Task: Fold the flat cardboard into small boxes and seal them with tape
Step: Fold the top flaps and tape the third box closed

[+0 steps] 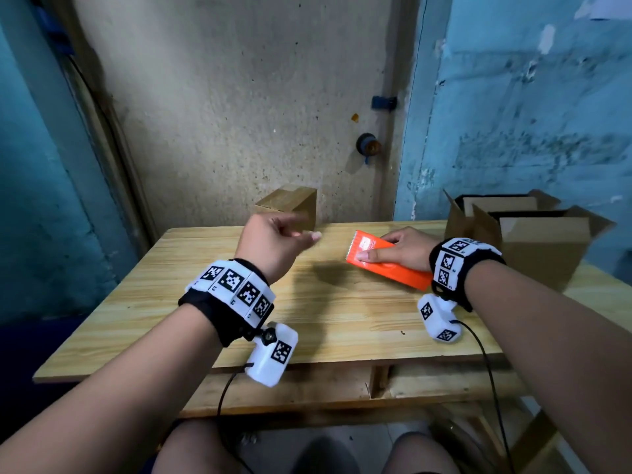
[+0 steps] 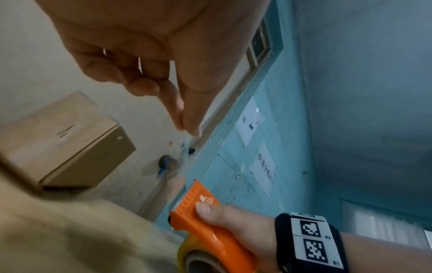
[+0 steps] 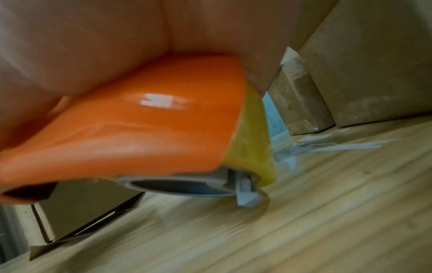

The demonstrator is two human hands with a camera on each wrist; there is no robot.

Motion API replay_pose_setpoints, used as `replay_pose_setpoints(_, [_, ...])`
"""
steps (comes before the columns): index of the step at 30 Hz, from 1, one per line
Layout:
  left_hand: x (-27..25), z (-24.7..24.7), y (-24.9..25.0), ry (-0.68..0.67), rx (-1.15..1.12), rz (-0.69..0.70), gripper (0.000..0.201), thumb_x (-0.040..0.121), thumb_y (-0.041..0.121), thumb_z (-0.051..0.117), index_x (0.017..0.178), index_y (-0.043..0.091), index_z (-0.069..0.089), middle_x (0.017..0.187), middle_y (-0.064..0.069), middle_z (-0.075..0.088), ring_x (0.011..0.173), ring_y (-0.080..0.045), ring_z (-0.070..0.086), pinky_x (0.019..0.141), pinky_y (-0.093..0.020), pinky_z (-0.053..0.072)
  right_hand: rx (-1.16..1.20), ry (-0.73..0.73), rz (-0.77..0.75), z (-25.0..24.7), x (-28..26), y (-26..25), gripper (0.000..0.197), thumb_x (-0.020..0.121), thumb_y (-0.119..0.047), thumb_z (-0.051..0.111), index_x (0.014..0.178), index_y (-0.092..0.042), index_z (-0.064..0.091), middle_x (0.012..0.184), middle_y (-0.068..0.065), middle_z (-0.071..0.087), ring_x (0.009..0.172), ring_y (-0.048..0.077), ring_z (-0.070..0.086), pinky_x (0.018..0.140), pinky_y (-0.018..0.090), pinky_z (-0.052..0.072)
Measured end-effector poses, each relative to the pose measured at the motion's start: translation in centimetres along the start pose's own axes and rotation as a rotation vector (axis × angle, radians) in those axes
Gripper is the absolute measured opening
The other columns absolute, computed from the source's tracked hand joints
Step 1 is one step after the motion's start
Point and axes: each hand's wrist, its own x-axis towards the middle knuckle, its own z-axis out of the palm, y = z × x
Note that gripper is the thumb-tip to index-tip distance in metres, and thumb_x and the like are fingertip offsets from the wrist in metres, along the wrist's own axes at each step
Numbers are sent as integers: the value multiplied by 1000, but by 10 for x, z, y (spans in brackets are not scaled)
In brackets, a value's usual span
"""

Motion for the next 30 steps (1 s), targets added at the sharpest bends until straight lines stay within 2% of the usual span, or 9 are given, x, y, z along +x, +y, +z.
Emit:
replay_pose_setpoints(3, [4, -1, 8, -15, 114, -50, 86, 72, 34, 92, 144, 9, 53, 70, 4, 74, 72, -1, 69, 77, -21, 53, 17, 31, 2, 2, -1, 2, 92, 43, -98, 70, 117, -44, 72, 114, -14, 71, 99, 14, 68, 95, 35, 51])
replay_pose_setpoints(5, [6, -3, 12, -13, 111, -86, 70, 74, 32, 91, 132, 5, 62, 67, 6, 70, 55, 9, 61, 57, -9, 46, 34, 33, 5, 1, -3, 5, 86, 50, -93, 72, 120, -42, 71, 113, -14, 70, 97, 12, 66, 86, 31, 49])
replay_pose_setpoints(7, [5, -5, 13, 3, 100, -88, 34, 76, 30, 89, 99, 7, 76, 63, 6, 67, 42, 6, 53, 46, -8, 39, 43, 22, 11, 1, -5, 4, 78, 57, -89, 74, 119, -42, 71, 111, -15, 70, 95, 12, 66, 81, 29, 47])
replay_pose_setpoints(10, [2, -7, 11, 33, 134, -87, 21, 78, 34, 87, 72, 17, 76, 57, 10, 67, 43, 3, 49, 51, -16, 42, 37, 28, 4, 4, 1, 5, 100, 42, -100, 70, 124, -41, 70, 115, -13, 71, 98, 15, 68, 91, 34, 51])
replay_pose_setpoints(13, [0, -7, 12, 74, 168, -116, 25, 76, 41, 87, 62, 28, 72, 59, 18, 68, 59, 11, 57, 63, -18, 42, 10, 32, -12, 6, 0, 5, 89, 46, -97, 71, 116, -43, 71, 113, -13, 72, 95, 11, 67, 90, 33, 51])
replay_pose_setpoints(16, [-1, -4, 11, 104, 170, -91, 25, 76, 41, 87, 63, 27, 72, 62, 18, 69, 67, 9, 62, 70, -21, 44, -41, 42, -40, 8, -4, 4, 68, 59, -88, 76, 105, -38, 75, 102, -12, 76, 88, 10, 70, 90, 29, 55])
replay_pose_setpoints(18, [-4, 0, 10, 99, 136, -70, 22, 78, 37, 86, 68, 22, 73, 62, 14, 70, 60, 4, 62, 68, -25, 51, -105, 43, -54, 13, -4, 1, 72, 56, -92, 73, 103, -39, 76, 95, -14, 76, 84, 10, 71, 86, 28, 56])
replay_pose_setpoints(23, [-13, 11, 2, 119, 125, -40, 20, 77, 39, 84, 67, 26, 73, 65, 12, 72, 71, -13, 71, 77, -41, 60, -177, 61, -55, 19, 3, -3, 81, 49, -99, 68, 99, -36, 76, 94, -12, 73, 84, 12, 69, 78, 29, 54])
replay_pose_setpoints(30, [-26, 16, 5, 121, 22, -10, 18, 80, 35, 85, 71, 23, 75, 64, 8, 72, 58, -5, 61, 63, -28, 50, -118, 78, -64, 15, 9, 3, 73, 51, -98, 69, 93, -39, 80, 85, -14, 76, 82, 13, 73, 84, 32, 58])
